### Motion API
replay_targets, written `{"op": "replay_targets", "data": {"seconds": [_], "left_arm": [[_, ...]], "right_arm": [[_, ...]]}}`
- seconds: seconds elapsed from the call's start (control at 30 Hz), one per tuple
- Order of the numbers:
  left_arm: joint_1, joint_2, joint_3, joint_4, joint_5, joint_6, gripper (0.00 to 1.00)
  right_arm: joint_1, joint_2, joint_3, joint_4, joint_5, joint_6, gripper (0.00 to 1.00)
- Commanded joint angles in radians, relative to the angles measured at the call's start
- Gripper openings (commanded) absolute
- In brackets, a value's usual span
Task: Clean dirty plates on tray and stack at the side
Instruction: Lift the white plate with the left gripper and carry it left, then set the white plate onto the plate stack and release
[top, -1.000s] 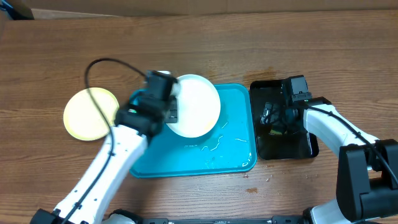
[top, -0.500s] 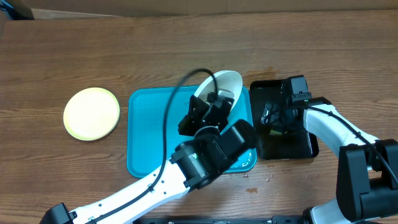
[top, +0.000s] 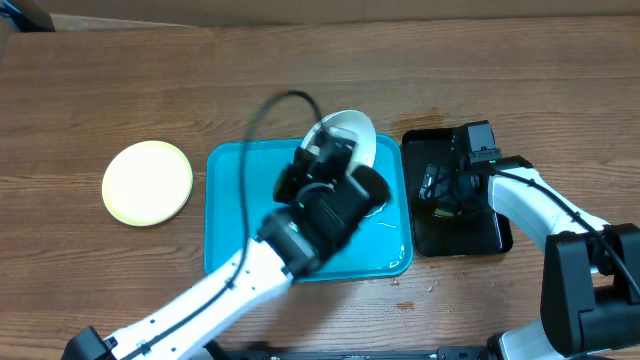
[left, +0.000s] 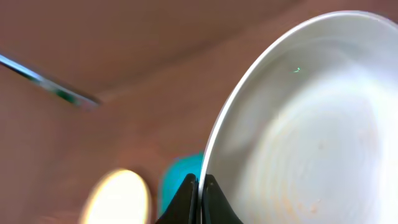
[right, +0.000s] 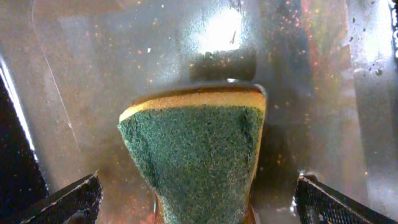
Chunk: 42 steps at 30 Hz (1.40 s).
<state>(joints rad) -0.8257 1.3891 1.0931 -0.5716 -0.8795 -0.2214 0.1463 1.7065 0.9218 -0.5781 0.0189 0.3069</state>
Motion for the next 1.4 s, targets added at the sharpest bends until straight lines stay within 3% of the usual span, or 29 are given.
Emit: {"op": "replay_targets", "data": {"seconds": [0.0,0.2,0.27,0.47,0.6,0.73,0.87,1.17,1.2,1.27,1.3,1.37], "left_arm": [[0.173,-0.021,0.024,-0.022,0.421,-0.132,0.04],[0.61,-0.021,0.024,-0.077,0.883,-0.182,0.04],[0.782,-0.02,0.023,-0.117,0.973,-0.207,0.04],[1.23,-0.017,0.022,-0.187,1.026,-0.231,0.04],[1.419,-0.007,0.014,-0.171,1.026,-0.232,0.04],[1.493,0.028,0.001,-0.129,1.012,-0.233,0.04],[1.495,0.099,-0.004,-0.095,0.923,-0.258,0.04],[1.493,0.237,-0.004,-0.076,0.937,-0.248,0.06],[1.493,0.24,-0.004,-0.08,0.943,-0.246,0.13],[1.493,0.24,-0.003,-0.082,0.985,-0.217,0.64],[1.493,0.237,0.0,-0.082,1.032,-0.183,0.74],[1.491,0.237,0.017,-0.095,1.144,-0.148,0.78]], "right_arm": [[0.0,0.005,0.009,0.002,0.006,0.0,1.0],[0.0,0.005,0.009,0.002,0.006,0.0,1.0],[0.0,0.005,0.009,0.002,0.006,0.0,1.0],[0.0,0.005,0.009,0.002,0.006,0.0,1.0],[0.0,0.005,0.009,0.002,0.006,0.0,1.0],[0.0,0.005,0.009,0.002,0.006,0.0,1.0],[0.0,0.005,0.009,0.002,0.006,0.0,1.0],[0.0,0.005,0.009,0.002,0.006,0.0,1.0],[0.0,0.005,0.009,0.002,0.006,0.0,1.0],[0.0,0.005,0.009,0.002,0.006,0.0,1.0],[0.0,0.005,0.009,0.002,0.006,0.0,1.0],[0.0,0.005,0.009,0.002,0.006,0.0,1.0]]}}
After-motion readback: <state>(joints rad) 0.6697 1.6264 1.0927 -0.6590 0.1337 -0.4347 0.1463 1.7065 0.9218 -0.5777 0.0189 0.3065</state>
